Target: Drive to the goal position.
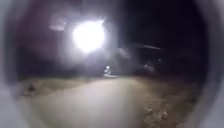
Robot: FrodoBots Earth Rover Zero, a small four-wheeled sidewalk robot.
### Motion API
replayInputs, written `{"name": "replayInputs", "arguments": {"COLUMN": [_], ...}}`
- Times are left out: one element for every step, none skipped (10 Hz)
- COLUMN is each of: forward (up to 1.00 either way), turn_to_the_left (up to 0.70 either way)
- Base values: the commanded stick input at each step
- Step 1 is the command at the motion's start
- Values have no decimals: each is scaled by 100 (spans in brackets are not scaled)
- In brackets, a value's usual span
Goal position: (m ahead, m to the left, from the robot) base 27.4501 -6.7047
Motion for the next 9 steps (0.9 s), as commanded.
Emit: {"name": "replayInputs", "arguments": {"forward": [85,85,85,85,85,85,85,85,85], "turn_to_the_left": [0,0,0,0,0,0,0,-14,-34]}}
